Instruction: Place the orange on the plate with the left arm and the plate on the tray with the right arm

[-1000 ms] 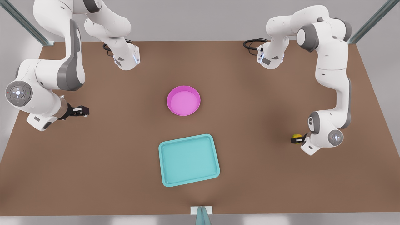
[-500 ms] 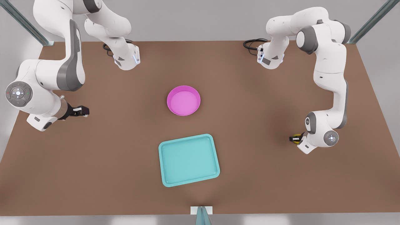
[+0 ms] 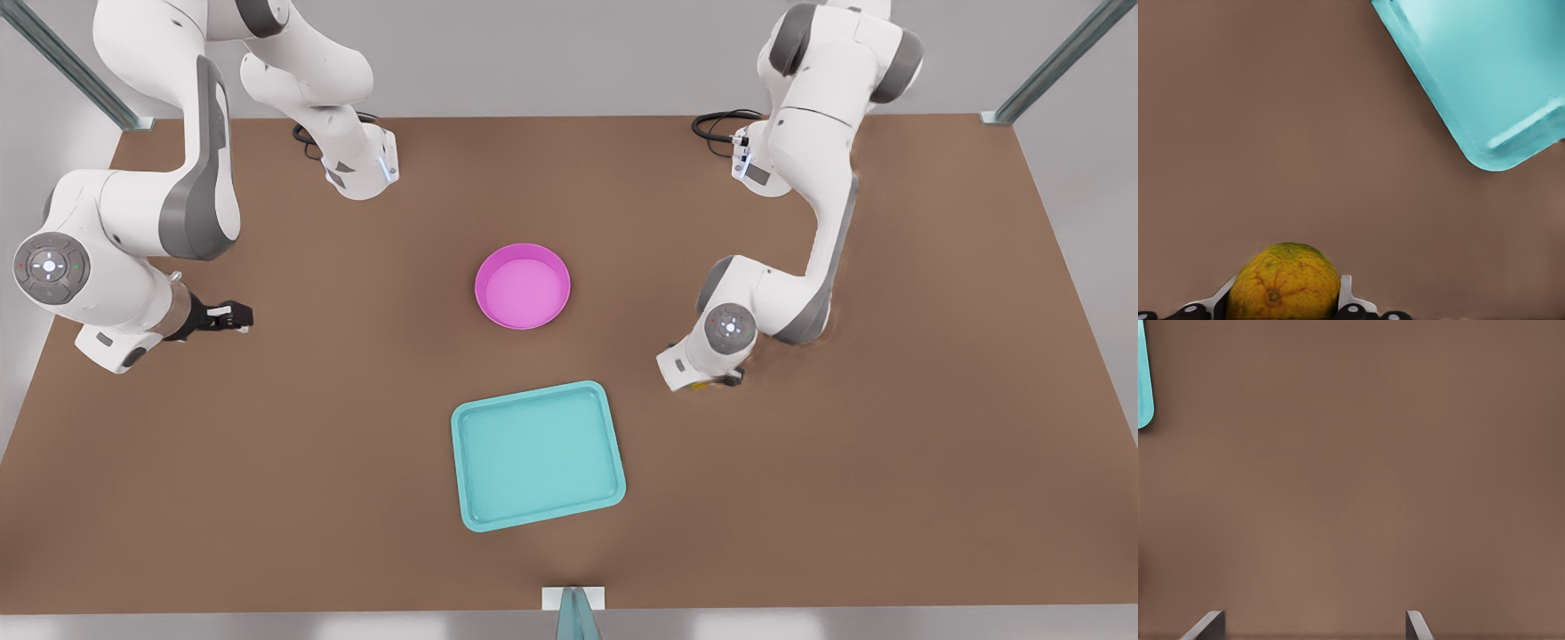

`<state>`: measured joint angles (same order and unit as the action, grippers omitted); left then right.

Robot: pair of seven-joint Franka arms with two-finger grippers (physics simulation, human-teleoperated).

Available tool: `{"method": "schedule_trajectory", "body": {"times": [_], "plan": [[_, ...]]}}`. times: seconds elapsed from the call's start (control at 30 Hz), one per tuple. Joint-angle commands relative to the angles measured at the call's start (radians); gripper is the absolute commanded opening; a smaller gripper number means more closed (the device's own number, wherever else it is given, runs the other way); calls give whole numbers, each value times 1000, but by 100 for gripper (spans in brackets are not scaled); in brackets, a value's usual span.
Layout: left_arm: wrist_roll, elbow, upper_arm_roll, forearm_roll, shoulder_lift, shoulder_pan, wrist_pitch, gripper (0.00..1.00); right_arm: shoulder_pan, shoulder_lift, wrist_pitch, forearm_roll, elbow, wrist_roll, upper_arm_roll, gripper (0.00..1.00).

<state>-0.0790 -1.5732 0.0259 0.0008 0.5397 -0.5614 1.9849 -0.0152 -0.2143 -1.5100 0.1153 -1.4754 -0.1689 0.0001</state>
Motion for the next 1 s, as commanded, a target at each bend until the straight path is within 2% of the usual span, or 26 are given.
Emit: {"method": "schedule_trajectory", "body": {"times": [0.0, 0.17, 0.37, 0.4, 0.43, 0.47, 0.53, 0.57, 0.6, 0.63, 0.7, 0.73, 0.8, 0.87, 0.9, 0.93, 0.97], "plan": [[-441, 117, 0, -61, 71, -129, -158, 67, 0, 1, 1, -2, 1, -3, 0, 100], [-659, 131, -1, -143, 108, -345, -163, 67, 4, 1, 1, -2, 0, -3, 0, 100], [-763, 228, -50, -170, 215, -365, -109, 68, 4, 1, 2, -2, -2, -3, 0, 100], [-766, 228, -50, -168, 224, -365, -90, 70, 4, 1, 2, -2, -2, -1, 0, 100], [-785, 228, -50, -170, 226, -370, -87, 94, 4, 1, 4, -2, -2, -1, 0, 100], [-797, 228, -50, -170, 227, -370, -87, 100, 3, 0, 4, -2, -3, -1, 0, 100], [-795, 223, -50, -168, 203, -368, -97, 100, -9, -16, 20, -22, -6, 2, 1, 100], [-783, 220, -35, -156, 157, -367, -176, 100, -11, -40, 19, -89, -14, 0, 4, 100], [-650, 231, 70, -168, 59, -345, -446, 100, -14, -94, -24, -196, -25, 3, 4, 100], [-449, 231, 251, -191, -46, -342, -610, 100, -17, -119, -105, -284, -65, 9, 8, 100], [-105, 233, 595, -193, -144, -344, -715, 100, -114, -123, -393, -450, -232, 32, 12, 100], [28, 260, 706, -193, -142, -342, -736, 100, -144, -122, -504, -523, -312, 32, 14, 100], [61, 298, 761, -203, -142, -325, -759, 100, -190, -86, -619, -591, -462, 32, 20, 100], [54, 355, 749, -234, -155, -273, -795, 100, -192, -51, -746, -612, -611, 32, 69, 100], [38, 418, 460, -187, -161, -25, -802, 100, -192, -42, -814, -617, -681, 32, 93, 100], [47, 412, 263, -162, -194, 150, -788, 100, -192, -34, -860, -628, -723, 32, 110, 100], [48, 412, 40, -29, -213, 300, -772, 100, -192, -34, -874, -640, -743, 32, 118, 100]]}}
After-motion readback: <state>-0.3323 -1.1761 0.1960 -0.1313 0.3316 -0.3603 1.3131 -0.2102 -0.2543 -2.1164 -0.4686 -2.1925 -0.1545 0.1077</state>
